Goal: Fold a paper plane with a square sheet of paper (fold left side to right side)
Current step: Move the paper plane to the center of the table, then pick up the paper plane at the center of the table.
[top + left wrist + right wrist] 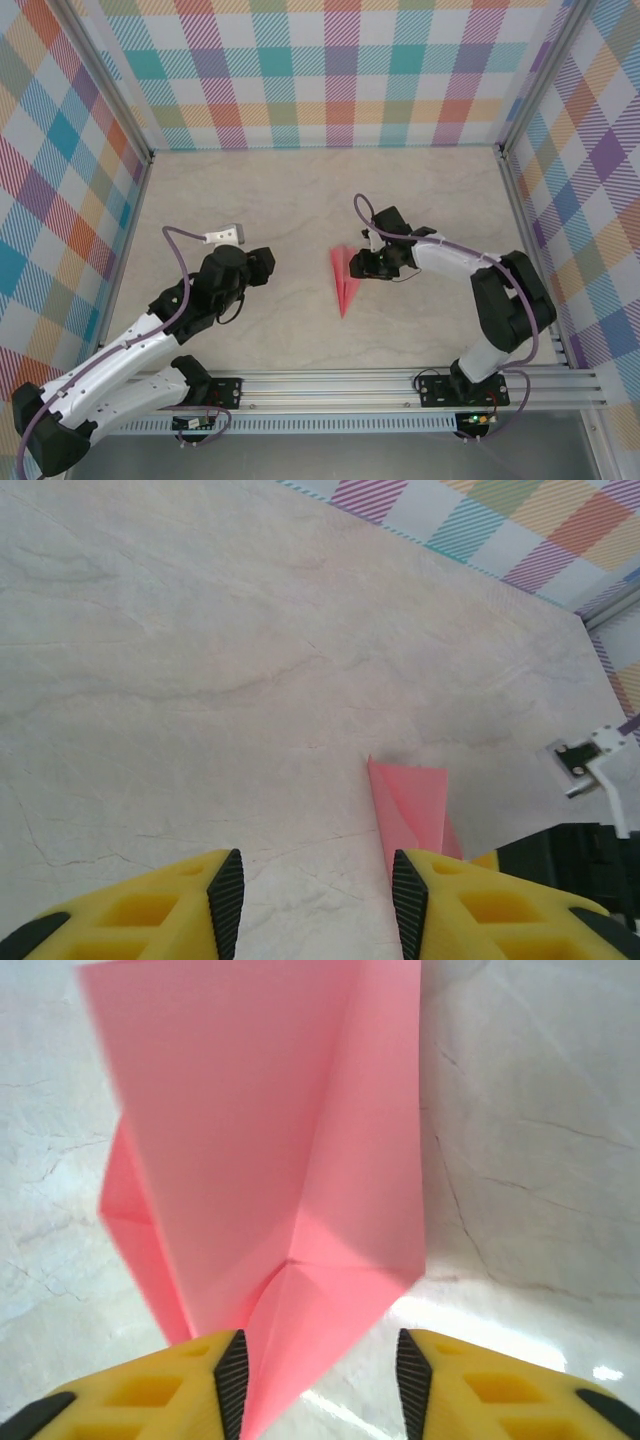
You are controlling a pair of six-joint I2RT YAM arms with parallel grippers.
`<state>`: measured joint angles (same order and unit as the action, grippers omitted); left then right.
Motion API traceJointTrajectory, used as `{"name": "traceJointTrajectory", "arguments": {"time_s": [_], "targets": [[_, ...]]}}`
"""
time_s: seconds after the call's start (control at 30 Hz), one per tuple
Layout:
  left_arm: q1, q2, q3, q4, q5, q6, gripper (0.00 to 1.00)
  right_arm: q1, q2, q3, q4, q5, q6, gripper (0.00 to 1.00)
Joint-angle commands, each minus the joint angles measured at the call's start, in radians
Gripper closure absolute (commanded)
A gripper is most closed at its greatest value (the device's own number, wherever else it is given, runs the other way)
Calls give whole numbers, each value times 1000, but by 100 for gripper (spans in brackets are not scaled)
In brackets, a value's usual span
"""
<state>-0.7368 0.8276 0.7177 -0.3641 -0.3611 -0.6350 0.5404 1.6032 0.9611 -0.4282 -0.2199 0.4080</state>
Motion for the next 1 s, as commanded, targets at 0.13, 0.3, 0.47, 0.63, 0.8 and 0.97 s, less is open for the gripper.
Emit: {"name": "traceJointTrajectory", "arguments": {"time_s": [0.13, 0.3, 0.47, 0.63, 0.8, 0.97], "targets": [[9, 20, -24, 48, -7, 1, 40, 115, -104, 27, -157, 102, 86, 46], [7, 19, -39, 47, -14, -7, 26, 194, -54, 49, -143, 131, 156, 43], [8, -1, -51, 37, -12, 0, 20, 219, 24, 89, -138, 158, 171, 43], [8, -7, -52, 30, -14, 7, 19, 222, 77, 118, -139, 175, 173, 48], [8, -3, -53, 31, -16, 10, 19, 224, 100, 126, -135, 183, 168, 52], [9, 2, -53, 30, -18, 11, 19, 226, 137, 133, -118, 165, 169, 55]]}}
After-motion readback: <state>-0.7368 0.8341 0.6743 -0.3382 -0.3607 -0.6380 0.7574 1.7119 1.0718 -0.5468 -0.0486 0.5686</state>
